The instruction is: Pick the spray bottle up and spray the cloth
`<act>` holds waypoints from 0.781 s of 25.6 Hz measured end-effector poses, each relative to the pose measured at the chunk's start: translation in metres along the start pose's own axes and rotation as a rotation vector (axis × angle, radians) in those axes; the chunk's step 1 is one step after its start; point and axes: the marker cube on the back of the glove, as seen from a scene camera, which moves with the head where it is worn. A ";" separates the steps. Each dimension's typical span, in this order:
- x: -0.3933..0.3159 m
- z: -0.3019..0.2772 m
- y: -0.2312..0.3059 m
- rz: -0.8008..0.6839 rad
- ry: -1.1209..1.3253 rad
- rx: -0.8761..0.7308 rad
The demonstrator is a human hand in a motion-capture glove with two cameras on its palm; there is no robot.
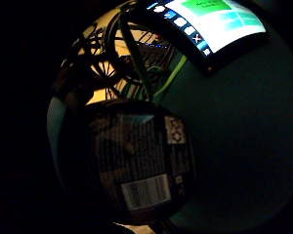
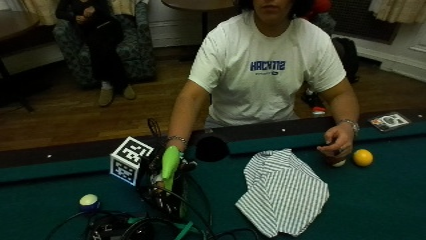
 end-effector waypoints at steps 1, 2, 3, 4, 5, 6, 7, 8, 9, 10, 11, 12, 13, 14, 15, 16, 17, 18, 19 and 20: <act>-0.001 0.001 -0.003 0.007 -0.002 -0.006; -0.001 0.002 -0.006 0.011 -0.005 -0.013; 0.000 0.001 -0.007 0.010 -0.011 -0.021; 0.001 0.000 -0.008 0.003 -0.022 -0.028; 0.000 -0.002 -0.008 -0.012 -0.039 -0.031; -0.002 -0.005 -0.007 -0.033 -0.061 -0.031; -0.007 -0.008 -0.006 -0.059 -0.085 -0.032; -0.014 -0.012 -0.004 -0.089 -0.107 -0.034; -0.024 -0.015 0.000 -0.121 -0.124 -0.039; -0.037 -0.018 0.004 -0.157 -0.138 -0.046; -0.052 -0.021 0.008 -0.194 -0.147 -0.054; -0.070 -0.025 0.014 -0.231 -0.155 -0.065; -0.088 -0.029 0.019 -0.267 -0.159 -0.078; -0.107 -0.033 0.024 -0.300 -0.161 -0.094; -0.126 -0.037 0.029 -0.331 -0.161 -0.110; -0.145 -0.041 0.034 -0.356 -0.159 -0.123; -0.162 -0.045 0.038 -0.372 -0.156 -0.133; -0.177 -0.048 0.041 -0.381 -0.154 -0.142; -0.191 -0.050 0.044 -0.383 -0.154 -0.155; -0.203 -0.051 0.046 -0.380 -0.153 -0.176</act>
